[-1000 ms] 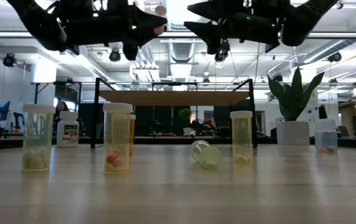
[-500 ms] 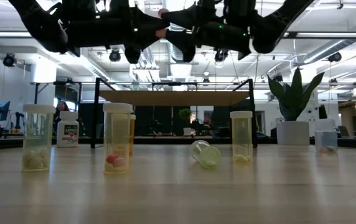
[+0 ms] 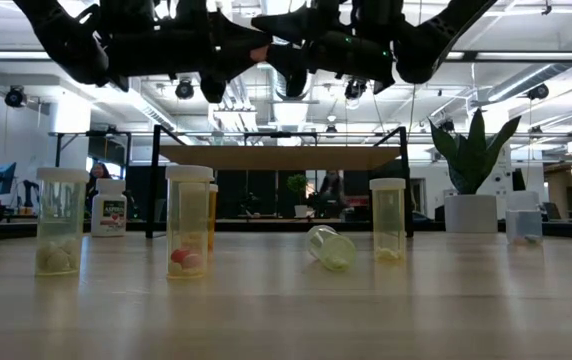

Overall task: Pick and place medicine bottles onto shelf by color
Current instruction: Put the right pink medicine bottle on the shelf

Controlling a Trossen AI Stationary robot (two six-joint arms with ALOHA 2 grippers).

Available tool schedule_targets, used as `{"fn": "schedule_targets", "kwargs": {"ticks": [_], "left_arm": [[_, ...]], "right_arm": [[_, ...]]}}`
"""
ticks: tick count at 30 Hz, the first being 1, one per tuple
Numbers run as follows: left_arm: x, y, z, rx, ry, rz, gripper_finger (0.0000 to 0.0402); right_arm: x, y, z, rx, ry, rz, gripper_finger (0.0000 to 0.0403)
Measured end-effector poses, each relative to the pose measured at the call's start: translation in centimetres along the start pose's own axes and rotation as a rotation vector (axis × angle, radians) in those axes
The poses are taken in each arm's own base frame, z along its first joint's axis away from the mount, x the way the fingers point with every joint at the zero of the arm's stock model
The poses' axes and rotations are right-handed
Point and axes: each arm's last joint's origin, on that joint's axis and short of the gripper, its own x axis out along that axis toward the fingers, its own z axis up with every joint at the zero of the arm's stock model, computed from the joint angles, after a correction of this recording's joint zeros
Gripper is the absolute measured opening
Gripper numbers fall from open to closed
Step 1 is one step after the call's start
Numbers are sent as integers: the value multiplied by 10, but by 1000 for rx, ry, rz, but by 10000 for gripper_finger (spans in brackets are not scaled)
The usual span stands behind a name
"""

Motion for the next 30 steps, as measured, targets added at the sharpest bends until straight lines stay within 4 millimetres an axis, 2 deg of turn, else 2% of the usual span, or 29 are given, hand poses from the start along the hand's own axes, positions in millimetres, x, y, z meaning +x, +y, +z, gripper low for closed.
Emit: {"fn": "schedule_targets", "kwargs": {"ticks": [7,12,22,30], "left_arm": [[0,0,-1,-2,5,6,89],[0,0,-1,-9,3,6,89],[0,0,0,-27,0,5,92],[-1,0,1,-25,-4,8,168]], "right_arm": [[0,0,-1,-6,13,-4,123],[0,0,-1,-11,14,-2,96],[0,0,-1,-4,16,-5,101],[-1,-2,-1,-3,16,-14,99]]}}
